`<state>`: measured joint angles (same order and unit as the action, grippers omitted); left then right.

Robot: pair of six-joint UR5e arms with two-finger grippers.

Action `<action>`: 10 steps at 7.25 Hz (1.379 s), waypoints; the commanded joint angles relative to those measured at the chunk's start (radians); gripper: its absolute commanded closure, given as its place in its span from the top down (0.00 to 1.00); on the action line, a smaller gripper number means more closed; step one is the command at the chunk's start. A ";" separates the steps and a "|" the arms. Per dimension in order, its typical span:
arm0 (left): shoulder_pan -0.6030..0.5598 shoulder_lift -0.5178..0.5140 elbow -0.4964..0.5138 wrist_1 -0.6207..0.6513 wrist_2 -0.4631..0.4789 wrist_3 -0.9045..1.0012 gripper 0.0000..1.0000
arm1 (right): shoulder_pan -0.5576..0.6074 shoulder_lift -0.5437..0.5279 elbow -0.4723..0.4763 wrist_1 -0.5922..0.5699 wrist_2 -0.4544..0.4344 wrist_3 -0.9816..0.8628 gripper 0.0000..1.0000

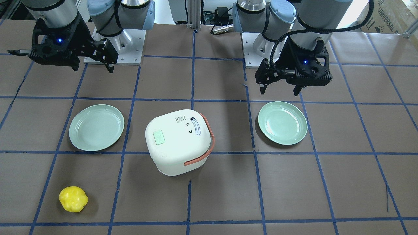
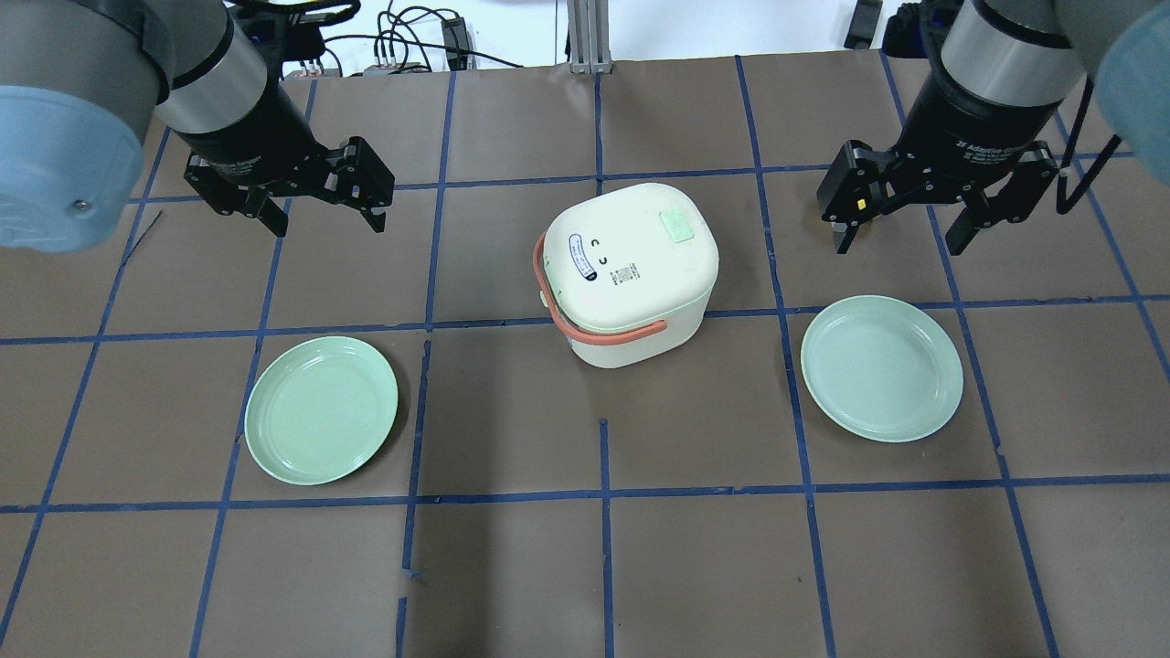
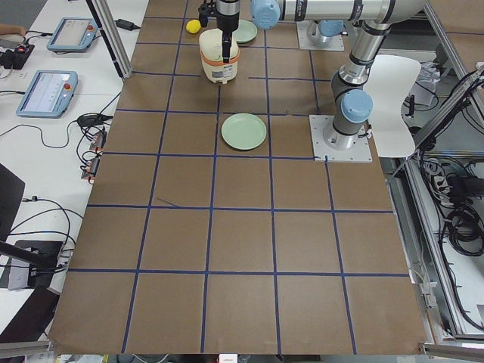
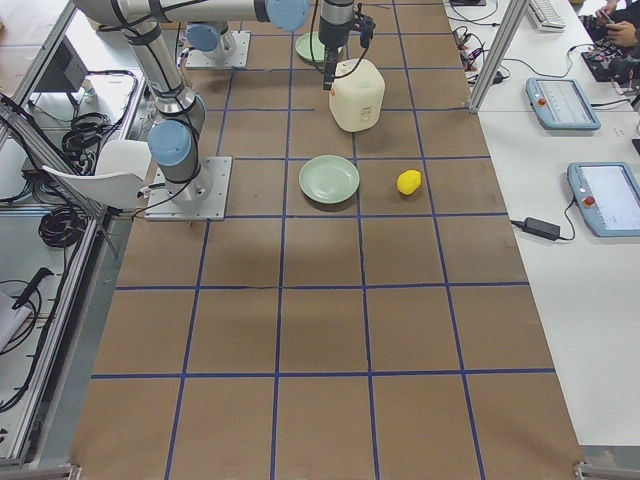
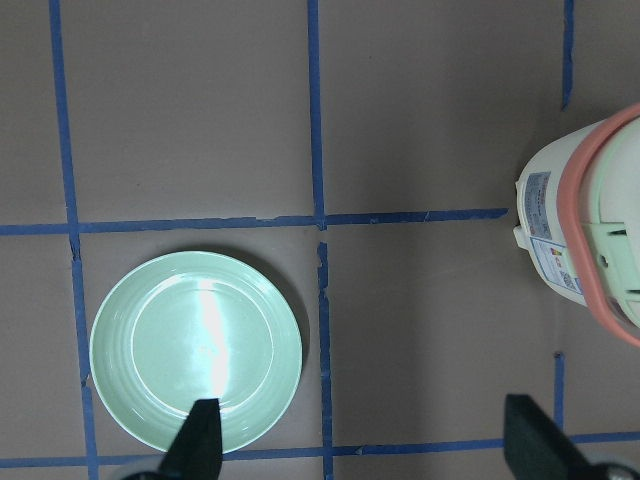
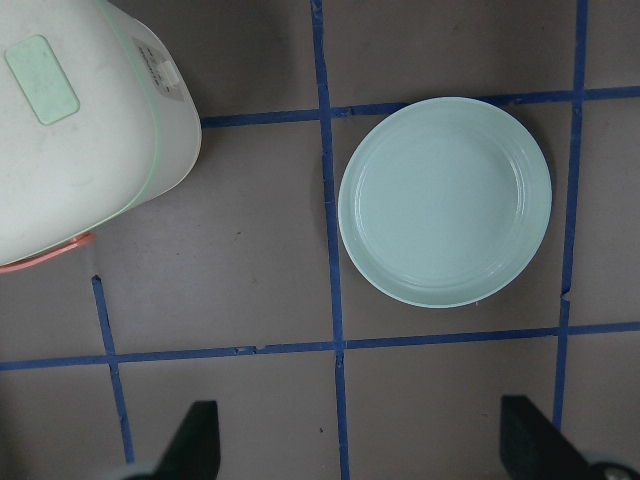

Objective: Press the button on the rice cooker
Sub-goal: 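Move the right gripper toward the top of the white rice cooker, then lower the right gripper onto the lid release button of the rice cooker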

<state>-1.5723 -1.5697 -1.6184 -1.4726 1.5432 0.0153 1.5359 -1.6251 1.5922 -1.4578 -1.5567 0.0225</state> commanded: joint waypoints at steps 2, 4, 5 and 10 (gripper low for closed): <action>0.000 0.000 0.000 0.000 0.000 0.000 1.00 | 0.044 0.020 -0.021 -0.056 0.058 0.028 0.90; 0.000 0.000 0.000 0.000 0.000 0.000 1.00 | 0.158 0.115 -0.113 -0.076 0.058 0.094 0.77; 0.000 0.000 0.000 0.000 0.000 -0.002 1.00 | 0.190 0.175 -0.158 -0.075 0.059 0.099 0.50; 0.000 0.000 0.000 0.000 0.000 0.000 1.00 | 0.193 0.330 -0.208 -0.177 0.128 0.105 0.08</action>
<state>-1.5723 -1.5694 -1.6184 -1.4726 1.5432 0.0149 1.7277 -1.3219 1.4009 -1.5937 -1.4327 0.1240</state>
